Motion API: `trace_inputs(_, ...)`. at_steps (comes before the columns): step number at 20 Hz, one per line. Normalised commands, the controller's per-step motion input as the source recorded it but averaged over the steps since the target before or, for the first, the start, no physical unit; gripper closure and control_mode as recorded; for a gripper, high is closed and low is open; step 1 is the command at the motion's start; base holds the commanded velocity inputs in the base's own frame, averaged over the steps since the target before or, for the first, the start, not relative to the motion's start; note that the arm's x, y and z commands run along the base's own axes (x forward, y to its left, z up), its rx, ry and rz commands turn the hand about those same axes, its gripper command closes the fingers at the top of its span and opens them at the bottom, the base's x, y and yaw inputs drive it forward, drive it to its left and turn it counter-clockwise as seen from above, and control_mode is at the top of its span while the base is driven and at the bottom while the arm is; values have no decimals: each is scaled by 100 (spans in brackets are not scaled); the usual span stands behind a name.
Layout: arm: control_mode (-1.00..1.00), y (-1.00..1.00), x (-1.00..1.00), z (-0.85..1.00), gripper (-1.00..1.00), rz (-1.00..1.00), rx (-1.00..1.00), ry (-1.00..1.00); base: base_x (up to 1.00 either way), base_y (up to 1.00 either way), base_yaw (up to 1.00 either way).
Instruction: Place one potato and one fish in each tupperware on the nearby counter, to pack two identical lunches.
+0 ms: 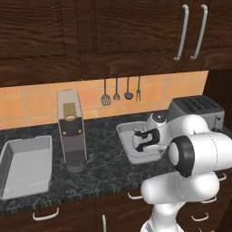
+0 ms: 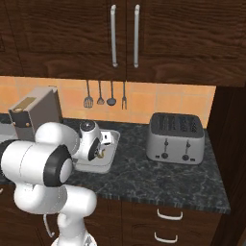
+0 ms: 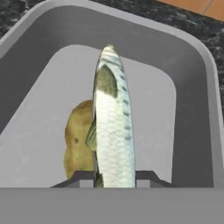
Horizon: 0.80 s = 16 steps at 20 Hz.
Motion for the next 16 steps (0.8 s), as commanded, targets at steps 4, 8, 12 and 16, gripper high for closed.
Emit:
trace_inputs(4,-100,2,6,-47,-100,0,-5,0,0,0,0)
trace_inputs(8,-100,10,-13,-18,-100,-1,-4,0,0,0,0)
trace_inputs(12,-100,0,-68,57,-100,-8,0,0,0,0,0)
trace_inputs(16,-100,0,-96,74,-100,-5,0,-5,0,0,0)
